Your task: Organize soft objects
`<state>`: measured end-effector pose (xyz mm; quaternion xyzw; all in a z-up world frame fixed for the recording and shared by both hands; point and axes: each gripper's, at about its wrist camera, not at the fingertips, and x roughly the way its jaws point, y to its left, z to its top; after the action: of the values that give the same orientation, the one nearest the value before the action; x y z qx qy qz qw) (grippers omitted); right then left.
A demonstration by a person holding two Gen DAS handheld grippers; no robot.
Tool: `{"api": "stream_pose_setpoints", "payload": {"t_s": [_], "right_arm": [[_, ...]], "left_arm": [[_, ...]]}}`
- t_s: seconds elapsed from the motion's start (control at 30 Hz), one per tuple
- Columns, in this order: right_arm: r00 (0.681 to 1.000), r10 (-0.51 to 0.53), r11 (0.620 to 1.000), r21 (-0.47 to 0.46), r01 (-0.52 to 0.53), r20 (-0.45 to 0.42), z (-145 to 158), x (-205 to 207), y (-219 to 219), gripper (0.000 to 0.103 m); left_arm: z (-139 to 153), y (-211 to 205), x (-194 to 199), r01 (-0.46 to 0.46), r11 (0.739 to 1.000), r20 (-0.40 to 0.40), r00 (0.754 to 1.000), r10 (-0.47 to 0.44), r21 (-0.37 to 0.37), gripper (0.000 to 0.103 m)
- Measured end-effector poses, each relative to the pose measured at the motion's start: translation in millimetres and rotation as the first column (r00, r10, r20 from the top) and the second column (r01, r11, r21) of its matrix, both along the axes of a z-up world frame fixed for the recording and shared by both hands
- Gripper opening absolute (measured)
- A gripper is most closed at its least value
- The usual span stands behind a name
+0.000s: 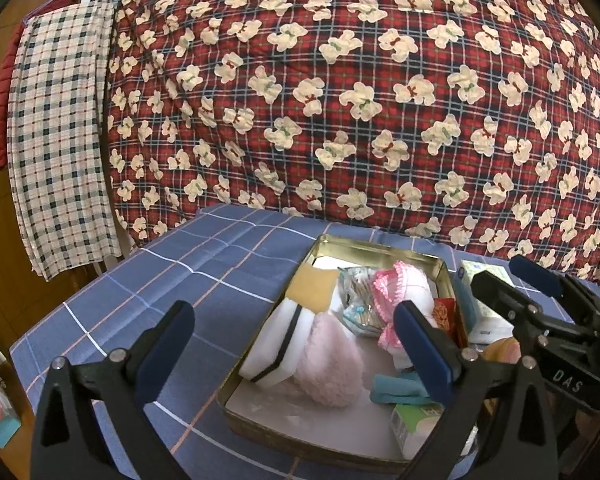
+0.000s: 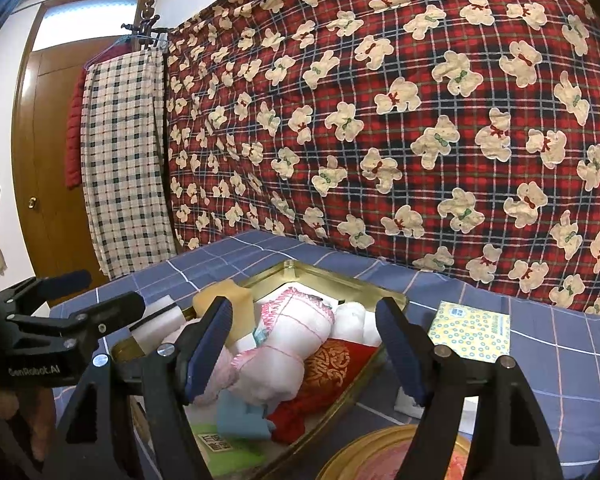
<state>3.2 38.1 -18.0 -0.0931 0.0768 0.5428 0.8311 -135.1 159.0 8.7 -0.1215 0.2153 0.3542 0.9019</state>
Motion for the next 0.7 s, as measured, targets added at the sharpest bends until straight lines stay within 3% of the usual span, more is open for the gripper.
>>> {"api": "stream_pose_setpoints", "payload": {"t_s": [0.7], "right_arm": [[1.000,-0.018,0.999,0.030,0.018,-0.014,5.2,4.4,-5.5,0.076]], "left_arm": [[-3.2,-0.3,-1.5,-0.006,1.000,-0.008,1.000,0.006,0.000,0.102]]}}
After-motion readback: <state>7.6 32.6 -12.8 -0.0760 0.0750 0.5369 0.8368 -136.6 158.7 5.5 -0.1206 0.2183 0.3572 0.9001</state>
